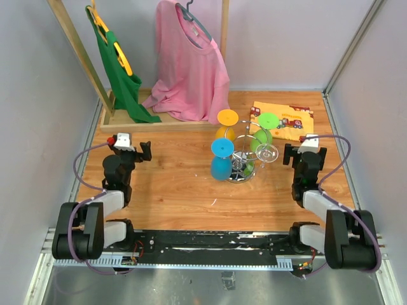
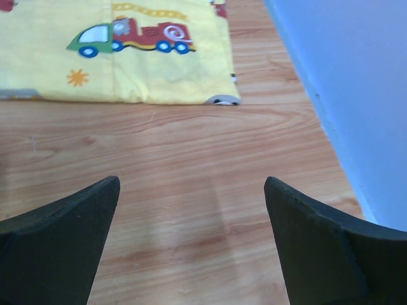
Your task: Take the wine glass off the wine glass rack
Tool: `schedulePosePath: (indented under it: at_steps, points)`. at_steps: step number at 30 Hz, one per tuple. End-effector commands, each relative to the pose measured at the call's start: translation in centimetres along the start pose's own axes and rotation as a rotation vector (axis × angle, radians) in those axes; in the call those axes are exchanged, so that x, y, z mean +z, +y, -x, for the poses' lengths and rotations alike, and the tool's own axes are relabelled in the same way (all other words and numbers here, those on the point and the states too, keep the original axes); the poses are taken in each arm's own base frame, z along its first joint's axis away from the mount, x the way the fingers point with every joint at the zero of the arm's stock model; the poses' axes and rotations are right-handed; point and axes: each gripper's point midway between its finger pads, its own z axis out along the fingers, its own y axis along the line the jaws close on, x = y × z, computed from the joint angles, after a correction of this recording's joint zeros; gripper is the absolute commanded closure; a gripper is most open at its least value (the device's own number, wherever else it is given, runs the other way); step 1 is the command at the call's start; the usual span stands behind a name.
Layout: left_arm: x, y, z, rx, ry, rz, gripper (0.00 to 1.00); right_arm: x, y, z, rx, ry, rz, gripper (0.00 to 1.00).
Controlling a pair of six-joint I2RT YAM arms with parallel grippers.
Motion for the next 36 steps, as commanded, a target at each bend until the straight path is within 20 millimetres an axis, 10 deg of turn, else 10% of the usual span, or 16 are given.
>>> schedulePosePath:
  at_steps: [1, 13, 20, 36]
  points:
    - [0.5, -0.7, 0.5, -0.043, 0.076, -0.028, 0.01, -1.3, -2.8, 0.9, 0.007, 0.067, -0.16, 0.02]
    - [2.5, -4.3, 5.5, -0.227, 0.34, -0.18, 0.01, -4.6, -9.2, 2.5, 0.302, 0.304, -0.316, 0.02]
    - [3.8, -10.0, 10.3, -0.322, 0.342, -0.331, 0.01, -4.2, -8.1, 3.3, 0.371, 0.458, -0.202, 0.02]
    - [3.6, -21.6, 12.6, -0.602, 0.461, -0.601, 0.18, -4.9, -6.0, 6.8, 0.401, 0.433, -0.041, 0.02]
